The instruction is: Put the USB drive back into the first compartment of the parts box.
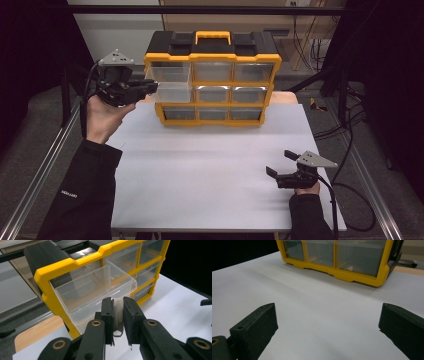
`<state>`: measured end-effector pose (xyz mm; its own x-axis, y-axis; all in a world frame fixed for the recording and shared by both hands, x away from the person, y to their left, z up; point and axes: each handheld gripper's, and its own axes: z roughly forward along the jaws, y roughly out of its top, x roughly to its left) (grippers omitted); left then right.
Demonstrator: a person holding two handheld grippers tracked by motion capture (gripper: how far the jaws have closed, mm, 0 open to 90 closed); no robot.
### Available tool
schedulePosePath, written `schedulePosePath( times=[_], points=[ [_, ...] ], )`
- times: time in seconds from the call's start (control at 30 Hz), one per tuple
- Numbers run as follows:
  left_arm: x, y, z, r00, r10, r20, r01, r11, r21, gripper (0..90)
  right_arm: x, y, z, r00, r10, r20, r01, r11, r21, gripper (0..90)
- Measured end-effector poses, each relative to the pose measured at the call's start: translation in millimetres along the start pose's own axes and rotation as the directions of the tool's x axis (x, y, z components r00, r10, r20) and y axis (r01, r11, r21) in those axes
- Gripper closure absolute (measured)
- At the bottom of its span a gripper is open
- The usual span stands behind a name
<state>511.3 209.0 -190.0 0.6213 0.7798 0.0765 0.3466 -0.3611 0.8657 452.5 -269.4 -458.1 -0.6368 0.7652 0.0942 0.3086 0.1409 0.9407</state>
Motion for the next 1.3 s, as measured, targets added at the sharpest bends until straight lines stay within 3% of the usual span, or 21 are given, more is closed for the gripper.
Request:
schedulePosePath(
  times=[0.93, 1.3],
  points=[
    [17.8, 22.4, 19.6, 0.9982, -0.024, -0.054, 0.025, 0.9993, 0.027, 78.1, 0.0, -0.4, 0.7, 1.0, -0.004, 0.001, 0.004, 1.0, 0.003, 2.2],
    [22.0, 28.0, 29.5, 0.9976, -0.013, -0.068, 0.016, 0.9989, 0.044, 78.1, 0.0, -0.3, 0.3, 1.0, -0.001, 0.0, 0.001, 1.0, 0.001, 2.2]
  ],
)
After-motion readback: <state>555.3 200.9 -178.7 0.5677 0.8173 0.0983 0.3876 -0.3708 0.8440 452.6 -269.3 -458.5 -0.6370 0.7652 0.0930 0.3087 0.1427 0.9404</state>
